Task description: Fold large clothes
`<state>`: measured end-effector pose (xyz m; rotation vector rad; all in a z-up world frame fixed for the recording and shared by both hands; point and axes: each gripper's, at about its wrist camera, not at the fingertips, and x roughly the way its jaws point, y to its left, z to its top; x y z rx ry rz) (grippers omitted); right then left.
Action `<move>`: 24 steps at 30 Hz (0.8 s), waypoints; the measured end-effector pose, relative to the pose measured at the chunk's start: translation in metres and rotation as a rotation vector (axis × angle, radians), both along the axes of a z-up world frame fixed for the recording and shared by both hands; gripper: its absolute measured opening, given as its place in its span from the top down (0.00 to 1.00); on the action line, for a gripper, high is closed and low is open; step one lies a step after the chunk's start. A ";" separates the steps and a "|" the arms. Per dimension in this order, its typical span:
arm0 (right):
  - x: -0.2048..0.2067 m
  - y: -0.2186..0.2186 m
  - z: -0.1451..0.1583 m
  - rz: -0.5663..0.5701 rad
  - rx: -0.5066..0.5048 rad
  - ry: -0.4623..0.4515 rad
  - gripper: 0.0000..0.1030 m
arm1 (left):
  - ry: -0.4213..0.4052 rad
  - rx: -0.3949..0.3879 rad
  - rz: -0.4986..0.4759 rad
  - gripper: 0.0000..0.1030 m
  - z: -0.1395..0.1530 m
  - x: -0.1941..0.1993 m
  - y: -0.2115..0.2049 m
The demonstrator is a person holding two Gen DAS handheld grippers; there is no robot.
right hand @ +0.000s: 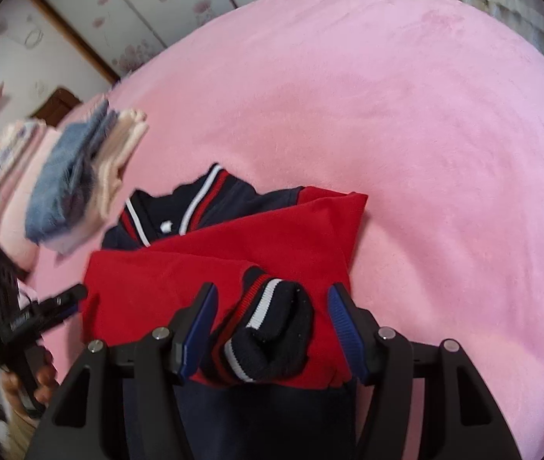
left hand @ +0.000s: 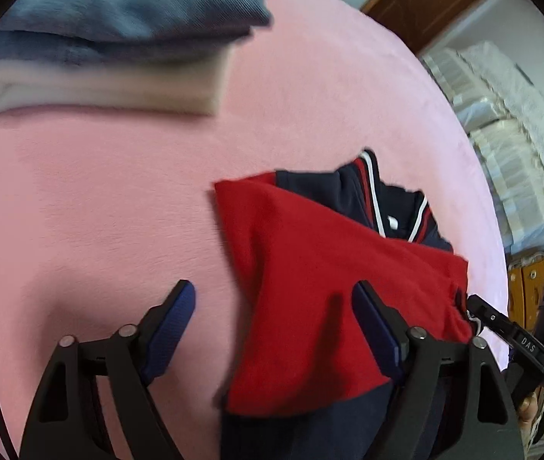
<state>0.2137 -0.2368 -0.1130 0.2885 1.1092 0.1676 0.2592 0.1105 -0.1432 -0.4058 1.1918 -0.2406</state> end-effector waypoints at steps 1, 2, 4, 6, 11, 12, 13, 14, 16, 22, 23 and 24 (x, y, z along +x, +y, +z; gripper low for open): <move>-0.001 0.005 0.000 0.028 -0.039 -0.005 0.68 | 0.002 0.010 -0.017 0.38 -0.002 0.002 -0.005; -0.002 0.008 0.000 0.049 -0.079 -0.006 0.75 | -0.002 0.017 -0.035 0.56 -0.002 0.004 -0.010; -0.004 0.011 0.002 0.077 -0.125 -0.033 0.93 | -0.017 0.030 -0.045 0.82 -0.001 0.004 -0.015; -0.005 0.008 0.013 0.070 -0.118 -0.097 0.93 | -0.052 0.032 -0.024 0.90 0.005 0.001 -0.014; -0.004 0.001 0.031 0.028 -0.119 -0.261 0.93 | -0.158 0.050 0.027 0.93 0.018 -0.008 -0.008; 0.002 0.000 0.019 0.020 -0.117 -0.218 0.93 | -0.139 0.067 0.025 0.93 0.013 -0.005 -0.010; 0.009 -0.001 0.001 0.016 -0.124 -0.148 0.93 | -0.130 0.086 0.022 0.93 0.009 -0.002 -0.011; 0.013 -0.002 -0.014 0.007 -0.142 -0.090 0.92 | -0.122 0.107 0.014 0.92 0.005 -0.001 -0.013; 0.011 -0.007 -0.019 -0.013 -0.106 -0.073 0.88 | -0.101 0.138 -0.001 0.87 -0.001 0.002 -0.016; -0.016 -0.001 0.034 -0.066 -0.152 -0.231 0.61 | -0.125 0.268 0.045 0.40 0.033 -0.008 -0.019; -0.019 0.005 0.042 -0.054 -0.161 -0.263 0.61 | -0.147 0.266 0.042 0.39 0.040 -0.012 -0.021; -0.022 0.012 0.049 -0.039 -0.168 -0.287 0.61 | -0.169 0.256 0.030 0.39 0.049 -0.017 -0.025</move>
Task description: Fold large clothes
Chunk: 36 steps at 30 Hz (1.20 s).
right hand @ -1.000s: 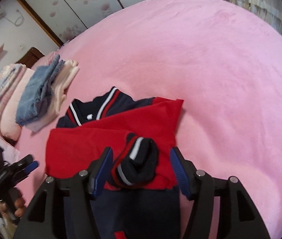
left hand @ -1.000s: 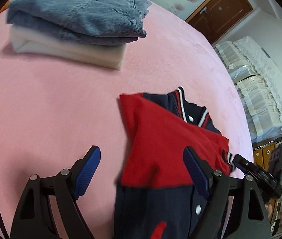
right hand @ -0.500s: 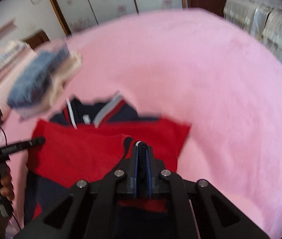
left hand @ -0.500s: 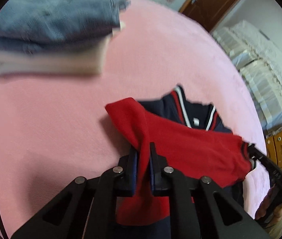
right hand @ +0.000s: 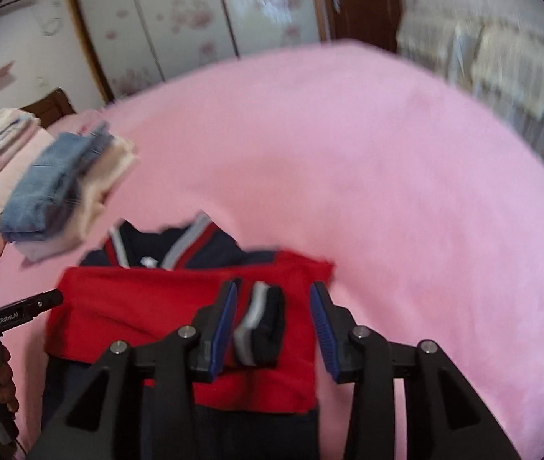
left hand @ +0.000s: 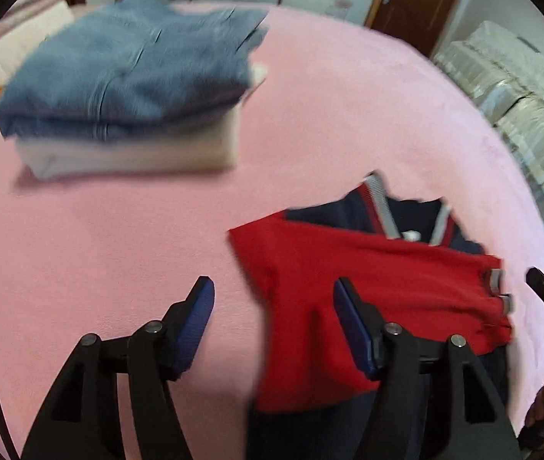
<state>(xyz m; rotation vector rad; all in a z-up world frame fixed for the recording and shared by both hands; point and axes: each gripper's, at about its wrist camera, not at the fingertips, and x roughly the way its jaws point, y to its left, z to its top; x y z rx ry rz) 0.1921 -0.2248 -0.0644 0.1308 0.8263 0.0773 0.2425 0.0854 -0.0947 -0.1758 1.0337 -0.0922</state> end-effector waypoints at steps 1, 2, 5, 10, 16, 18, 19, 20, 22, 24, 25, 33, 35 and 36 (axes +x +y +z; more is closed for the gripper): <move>-0.001 0.007 0.005 0.020 0.000 -0.009 0.61 | -0.015 -0.010 -0.015 0.39 0.005 -0.005 -0.005; 0.000 0.014 0.007 0.043 0.016 -0.011 0.61 | -0.027 -0.016 -0.027 0.38 0.010 -0.008 -0.010; 0.002 0.039 0.006 0.128 0.098 0.000 0.62 | -0.059 -0.008 -0.048 0.38 0.018 -0.015 -0.029; 0.010 0.076 -0.023 0.213 0.095 0.060 0.74 | -0.046 0.015 -0.052 0.41 -0.003 -0.017 -0.056; 0.022 0.062 -0.061 0.136 0.020 0.142 0.94 | 0.003 0.079 -0.060 0.45 -0.041 -0.021 -0.056; 0.021 0.039 -0.061 0.086 0.027 0.140 1.00 | -0.009 0.079 -0.071 0.45 -0.042 -0.022 -0.054; 0.020 0.025 -0.060 0.055 0.027 0.133 1.00 | -0.011 0.085 -0.077 0.45 -0.043 -0.022 -0.053; 0.020 0.017 -0.060 0.048 0.045 0.132 1.00 | -0.011 0.090 -0.080 0.45 -0.043 -0.021 -0.053; 0.019 0.003 -0.059 0.002 0.003 0.128 1.00 | -0.009 0.092 -0.079 0.45 -0.045 -0.020 -0.052; 0.018 -0.008 -0.059 -0.015 0.021 0.135 1.00 | -0.007 0.087 -0.075 0.45 -0.045 -0.018 -0.051; 0.017 -0.012 -0.059 -0.020 0.036 0.138 1.00 | -0.008 0.089 -0.075 0.45 -0.044 -0.017 -0.052; 0.012 -0.002 -0.049 -0.041 0.026 0.149 0.97 | 0.013 0.101 -0.071 0.44 -0.035 -0.020 -0.055; 0.006 -0.004 -0.042 -0.048 0.050 0.144 0.97 | 0.024 0.103 -0.069 0.44 -0.031 -0.022 -0.054; 0.001 -0.004 -0.037 -0.050 0.059 0.138 0.97 | 0.028 0.105 -0.068 0.43 -0.028 -0.023 -0.054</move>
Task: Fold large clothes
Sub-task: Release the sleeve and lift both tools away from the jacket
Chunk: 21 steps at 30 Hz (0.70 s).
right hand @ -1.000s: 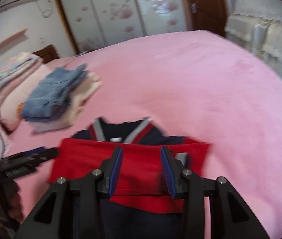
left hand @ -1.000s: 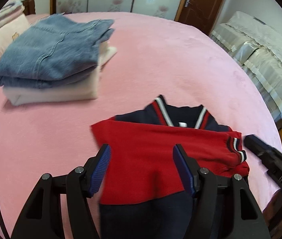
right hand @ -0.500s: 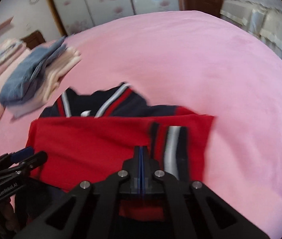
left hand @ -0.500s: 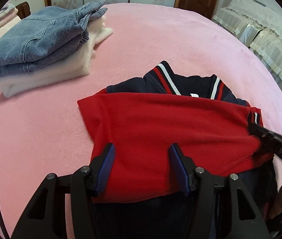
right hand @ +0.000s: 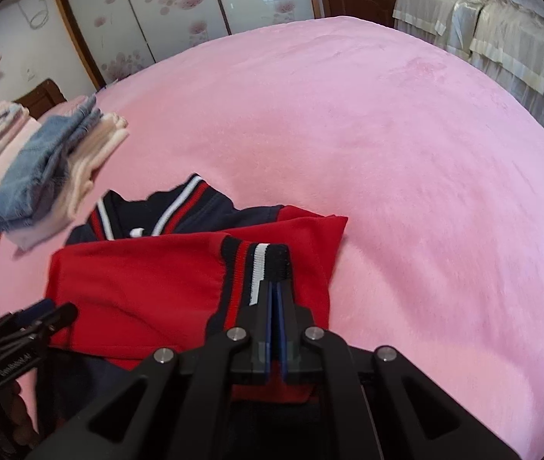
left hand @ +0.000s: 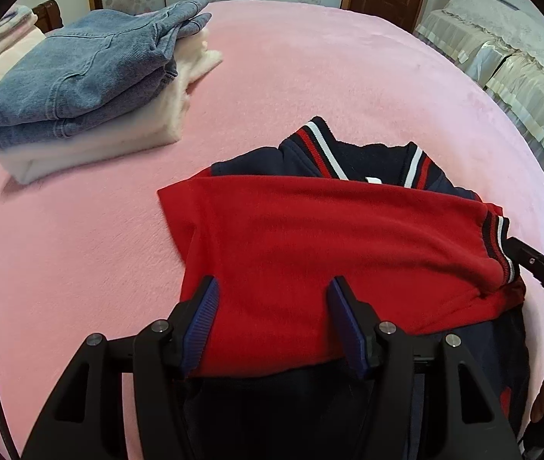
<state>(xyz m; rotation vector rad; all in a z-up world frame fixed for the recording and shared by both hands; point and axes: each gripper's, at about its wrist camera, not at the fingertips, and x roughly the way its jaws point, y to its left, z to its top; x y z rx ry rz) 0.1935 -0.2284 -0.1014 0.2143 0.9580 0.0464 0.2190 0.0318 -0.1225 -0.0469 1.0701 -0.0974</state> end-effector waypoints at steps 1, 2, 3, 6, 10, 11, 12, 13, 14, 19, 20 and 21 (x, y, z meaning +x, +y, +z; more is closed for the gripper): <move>-0.003 0.002 0.003 -0.001 0.002 -0.004 0.97 | 0.000 0.000 0.000 0.43 0.005 -0.003 0.000; -0.007 0.003 0.008 -0.001 0.001 -0.011 0.97 | -0.002 -0.001 0.000 0.42 0.009 -0.006 0.001; -0.014 0.005 0.015 0.002 0.003 -0.017 0.97 | -0.006 -0.003 0.000 0.42 0.014 -0.009 0.001; -0.029 0.009 0.030 0.013 0.016 -0.028 0.96 | -0.026 -0.015 0.002 0.32 0.035 -0.025 0.001; -0.060 0.016 0.060 0.009 0.014 -0.077 0.77 | -0.062 -0.025 -0.010 0.27 0.065 -0.048 0.000; -0.067 0.017 0.067 0.011 0.013 -0.091 0.76 | -0.071 -0.025 -0.014 0.27 0.072 -0.056 0.000; -0.074 0.019 0.074 0.013 0.009 -0.105 0.76 | -0.079 -0.025 -0.017 0.26 0.079 -0.062 0.000; -0.083 0.020 0.082 0.017 0.006 -0.117 0.76 | -0.089 -0.026 -0.020 0.26 0.088 -0.071 0.000; -0.092 0.023 0.090 0.023 0.004 -0.130 0.76 | -0.097 -0.027 -0.023 0.26 0.095 -0.078 0.000; -0.130 0.031 0.121 0.055 -0.003 -0.183 0.76 | -0.145 -0.035 -0.027 0.23 0.129 -0.122 0.003; -0.135 0.033 0.125 0.059 -0.006 -0.191 0.76 | -0.151 -0.037 -0.026 0.23 0.134 -0.128 0.004; -0.143 0.035 0.128 0.065 -0.007 -0.200 0.76 | -0.159 -0.043 -0.026 0.22 0.140 -0.138 0.005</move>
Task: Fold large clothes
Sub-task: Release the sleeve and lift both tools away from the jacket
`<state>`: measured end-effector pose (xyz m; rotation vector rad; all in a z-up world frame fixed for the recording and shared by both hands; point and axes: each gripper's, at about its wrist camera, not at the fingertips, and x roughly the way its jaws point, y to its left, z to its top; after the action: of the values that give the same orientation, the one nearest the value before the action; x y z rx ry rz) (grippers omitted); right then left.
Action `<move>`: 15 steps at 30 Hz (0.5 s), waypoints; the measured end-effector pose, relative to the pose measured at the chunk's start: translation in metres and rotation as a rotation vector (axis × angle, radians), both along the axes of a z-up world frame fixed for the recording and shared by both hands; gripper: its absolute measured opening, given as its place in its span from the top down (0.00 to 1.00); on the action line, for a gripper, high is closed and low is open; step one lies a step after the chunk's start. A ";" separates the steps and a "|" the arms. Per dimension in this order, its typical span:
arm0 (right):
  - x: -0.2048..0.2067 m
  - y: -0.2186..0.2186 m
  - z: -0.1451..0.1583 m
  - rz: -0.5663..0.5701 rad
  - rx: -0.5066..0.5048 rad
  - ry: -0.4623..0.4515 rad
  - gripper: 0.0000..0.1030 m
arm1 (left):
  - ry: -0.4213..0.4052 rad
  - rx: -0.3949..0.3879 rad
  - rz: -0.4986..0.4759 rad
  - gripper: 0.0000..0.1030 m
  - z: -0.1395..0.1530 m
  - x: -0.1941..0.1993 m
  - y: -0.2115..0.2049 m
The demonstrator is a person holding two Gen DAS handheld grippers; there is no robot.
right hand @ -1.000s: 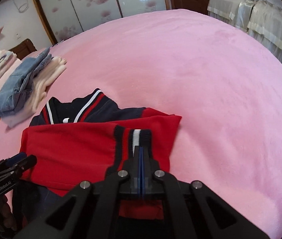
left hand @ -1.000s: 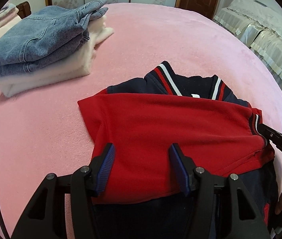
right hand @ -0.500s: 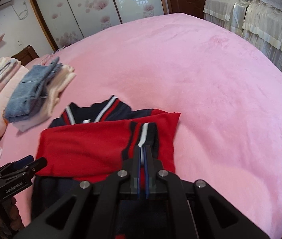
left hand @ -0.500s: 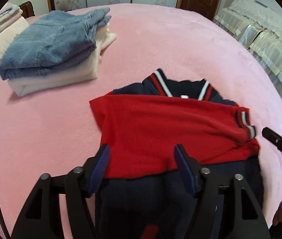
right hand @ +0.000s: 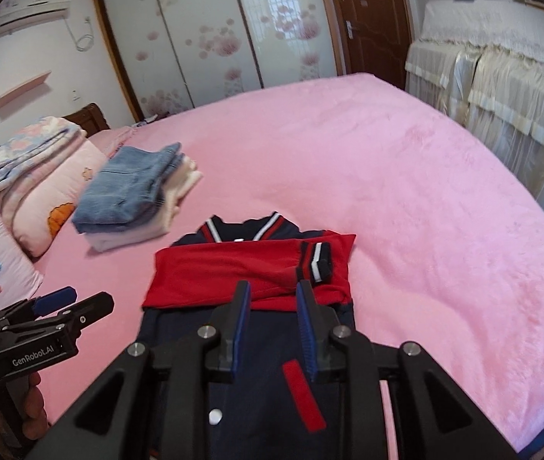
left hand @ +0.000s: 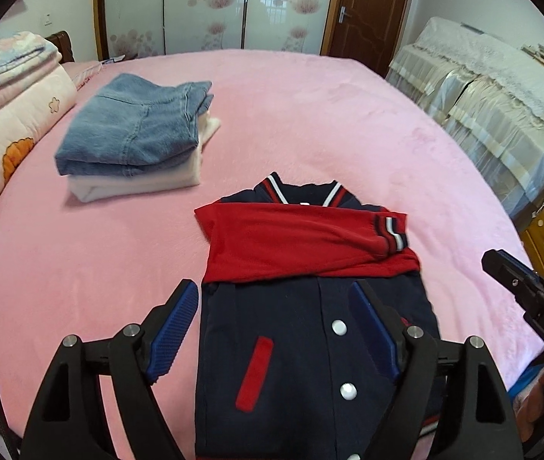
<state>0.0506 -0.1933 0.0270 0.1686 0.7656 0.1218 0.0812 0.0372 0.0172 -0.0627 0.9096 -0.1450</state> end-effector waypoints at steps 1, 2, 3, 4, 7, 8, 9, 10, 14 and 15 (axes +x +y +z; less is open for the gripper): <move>-0.007 0.001 0.003 0.006 0.002 -0.007 0.75 | -0.005 -0.003 0.000 0.22 0.004 -0.007 0.001; -0.014 0.002 0.006 0.010 0.005 -0.012 0.75 | -0.010 -0.004 0.000 0.22 0.007 -0.013 0.002; -0.022 0.003 0.008 0.014 0.008 -0.016 0.71 | -0.016 -0.006 -0.002 0.22 0.011 -0.020 0.003; -0.028 0.004 0.009 0.016 0.007 -0.019 0.67 | -0.022 -0.007 -0.005 0.22 0.014 -0.028 0.005; -0.045 0.007 0.008 0.027 0.002 -0.021 0.64 | -0.032 -0.006 -0.010 0.22 0.020 -0.050 0.008; -0.050 0.008 0.007 0.032 -0.002 -0.017 0.64 | -0.032 -0.006 -0.012 0.22 0.020 -0.055 0.009; -0.055 0.009 0.006 0.033 -0.006 -0.013 0.64 | -0.028 -0.007 -0.013 0.22 0.019 -0.062 0.010; -0.060 0.009 0.004 0.037 -0.008 -0.010 0.64 | -0.025 -0.009 -0.015 0.22 0.018 -0.067 0.011; -0.078 0.007 -0.007 0.054 -0.027 0.015 0.64 | -0.011 -0.005 -0.027 0.22 0.005 -0.087 0.018; -0.082 0.006 -0.011 0.060 -0.034 0.023 0.64 | -0.006 -0.004 -0.030 0.22 0.001 -0.092 0.020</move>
<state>-0.0316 -0.1877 0.0163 0.1148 0.7956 0.1642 -0.0103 0.0572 0.0180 -0.0525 0.9041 -0.1752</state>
